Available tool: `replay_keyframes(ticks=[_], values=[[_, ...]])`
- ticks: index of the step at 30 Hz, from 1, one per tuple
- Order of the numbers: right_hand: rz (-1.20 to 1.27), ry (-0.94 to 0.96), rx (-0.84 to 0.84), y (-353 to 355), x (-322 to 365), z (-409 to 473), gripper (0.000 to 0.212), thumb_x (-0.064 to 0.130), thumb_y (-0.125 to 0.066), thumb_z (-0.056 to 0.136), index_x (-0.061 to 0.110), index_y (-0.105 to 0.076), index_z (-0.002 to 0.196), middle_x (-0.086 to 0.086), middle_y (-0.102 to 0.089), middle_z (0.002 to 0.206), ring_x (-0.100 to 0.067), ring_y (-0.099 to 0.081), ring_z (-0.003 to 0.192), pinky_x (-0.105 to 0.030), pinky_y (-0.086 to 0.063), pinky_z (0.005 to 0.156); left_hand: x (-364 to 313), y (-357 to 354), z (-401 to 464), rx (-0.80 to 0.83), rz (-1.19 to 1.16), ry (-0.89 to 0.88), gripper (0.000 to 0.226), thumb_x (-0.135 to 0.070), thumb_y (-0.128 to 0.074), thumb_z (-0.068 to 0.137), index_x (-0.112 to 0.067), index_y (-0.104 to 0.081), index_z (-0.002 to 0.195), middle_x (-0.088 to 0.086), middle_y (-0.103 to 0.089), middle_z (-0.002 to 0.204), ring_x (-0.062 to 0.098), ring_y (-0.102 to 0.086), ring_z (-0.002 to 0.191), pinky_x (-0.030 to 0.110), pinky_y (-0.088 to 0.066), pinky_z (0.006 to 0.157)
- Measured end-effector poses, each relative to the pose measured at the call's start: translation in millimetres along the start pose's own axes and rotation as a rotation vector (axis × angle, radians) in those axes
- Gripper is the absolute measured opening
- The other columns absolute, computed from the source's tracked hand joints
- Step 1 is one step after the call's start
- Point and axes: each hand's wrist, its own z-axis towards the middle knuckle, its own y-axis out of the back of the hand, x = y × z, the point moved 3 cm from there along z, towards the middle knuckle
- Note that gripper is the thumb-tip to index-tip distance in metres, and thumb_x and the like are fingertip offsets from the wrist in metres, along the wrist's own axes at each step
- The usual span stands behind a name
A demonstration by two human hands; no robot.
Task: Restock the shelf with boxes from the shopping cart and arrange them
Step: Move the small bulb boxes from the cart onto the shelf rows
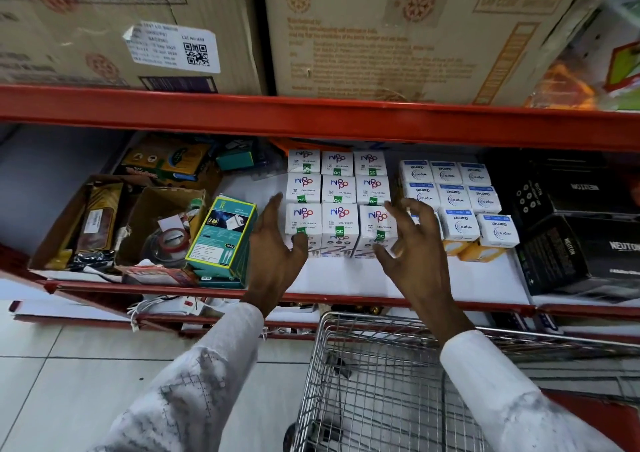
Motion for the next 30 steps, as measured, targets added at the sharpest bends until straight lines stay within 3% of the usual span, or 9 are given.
replay_keyframes(ticks=[2, 4, 8, 11, 17, 20, 23, 26, 30], values=[[0.091, -0.026, -0.055, 5.9, 4.4, 14.4, 0.060, 0.020, -0.074, 0.077, 0.016, -0.055, 0.134, -0.006, -0.052, 0.135, -0.020, -0.051, 0.124, -0.013, -0.036, 0.100, -1.6, -0.7, 15.0, 0.020, -0.026, 0.033, 0.073, -0.035, -0.053, 0.080, -0.007, -0.039, 0.146, 0.016, -0.052, 0.144, 0.031, -0.050, 0.131, 0.045, -0.043, 0.109], [0.200, -0.177, -0.053, 2.6, 3.0, 36.2, 0.055, 0.019, -0.069, 0.082, 0.013, -0.054, 0.135, -0.008, -0.059, 0.132, -0.022, -0.056, 0.120, -0.015, -0.036, 0.097, -3.6, -3.7, 32.3, 0.024, -0.063, 0.105, 0.070, -0.039, -0.051, 0.084, -0.008, -0.040, 0.146, 0.016, -0.054, 0.143, 0.029, -0.051, 0.130, 0.042, -0.042, 0.110], [0.217, -0.442, 0.129, -17.9, -11.1, 74.7, 0.045, 0.026, -0.056, 0.094, 0.008, -0.052, 0.135, -0.011, -0.066, 0.125, -0.025, -0.064, 0.107, -0.016, -0.037, 0.082, -2.8, -16.0, 62.2, 0.076, -0.099, 0.332, 0.068, -0.043, -0.056, 0.093, -0.007, -0.038, 0.148, 0.019, -0.049, 0.147, 0.033, -0.049, 0.134, 0.041, -0.040, 0.111], [0.109, -0.457, 0.171, -27.2, -21.5, 92.0, 0.034, 0.027, -0.056, 0.095, 0.002, -0.062, 0.117, -0.015, -0.070, 0.114, -0.032, -0.064, 0.105, -0.021, -0.037, 0.073, 2.6, -21.9, 76.9, 0.095, -0.046, 0.415, 0.067, -0.045, -0.055, 0.095, -0.002, -0.042, 0.144, 0.021, -0.052, 0.144, 0.035, -0.048, 0.134, 0.038, -0.038, 0.109], [0.012, -0.435, 0.210, -30.2, -29.8, 106.5, 0.034, 0.029, -0.064, 0.090, -0.004, -0.074, 0.092, -0.023, -0.073, 0.098, -0.036, -0.067, 0.096, -0.027, -0.041, 0.072, 14.1, -26.9, 85.5, 0.071, -0.065, 0.518, 0.056, -0.043, -0.064, 0.091, -0.003, -0.059, 0.130, 0.019, -0.068, 0.124, 0.033, -0.060, 0.120, 0.032, -0.044, 0.101], [0.002, -0.433, 0.240, -31.4, -29.8, 108.8, 0.032, 0.028, -0.067, 0.088, -0.003, -0.075, 0.092, -0.020, -0.074, 0.099, -0.034, -0.067, 0.095, -0.021, -0.033, 0.067, 15.5, -27.5, 87.2, 0.069, -0.012, 0.479, 0.044, -0.041, -0.065, 0.090, -0.005, -0.070, 0.115, 0.017, -0.074, 0.112, 0.033, -0.067, 0.107, 0.034, -0.051, 0.095], [0.030, -0.437, 0.264, -33.3, -31.4, 109.7, 0.027, 0.025, -0.068, 0.087, 0.000, -0.076, 0.094, -0.017, -0.075, 0.099, -0.030, -0.069, 0.093, -0.020, -0.035, 0.066, 10.4, -26.4, 86.0, 0.061, 0.027, 0.429, 0.034, -0.036, -0.064, 0.091, -0.004, -0.075, 0.091, 0.018, -0.077, 0.094, 0.035, -0.070, 0.091, 0.032, -0.052, 0.083], [0.051, -0.426, 0.260, -32.0, -29.4, 110.5, 0.026, 0.024, -0.069, 0.086, 0.001, -0.076, 0.095, -0.016, -0.075, 0.099, -0.029, -0.069, 0.093, -0.021, -0.038, 0.067, 7.5, -25.7, 84.9, 0.060, 0.027, 0.424, 0.032, -0.036, -0.064, 0.091, -0.006, -0.075, 0.088, 0.017, -0.077, 0.092, 0.034, -0.071, 0.088, 0.034, -0.056, 0.084], [0.087, -0.441, 0.278, -31.5, -30.5, 112.3, 0.025, 0.022, -0.070, 0.086, 0.002, -0.076, 0.099, -0.016, -0.075, 0.103, -0.029, -0.069, 0.097, -0.024, -0.046, 0.077, 6.1, -24.9, 84.4, 0.048, 0.045, 0.419, 0.031, -0.035, -0.065, 0.091, -0.006, -0.075, 0.087, 0.017, -0.077, 0.089, 0.035, -0.070, 0.088, 0.026, -0.046, 0.076]])
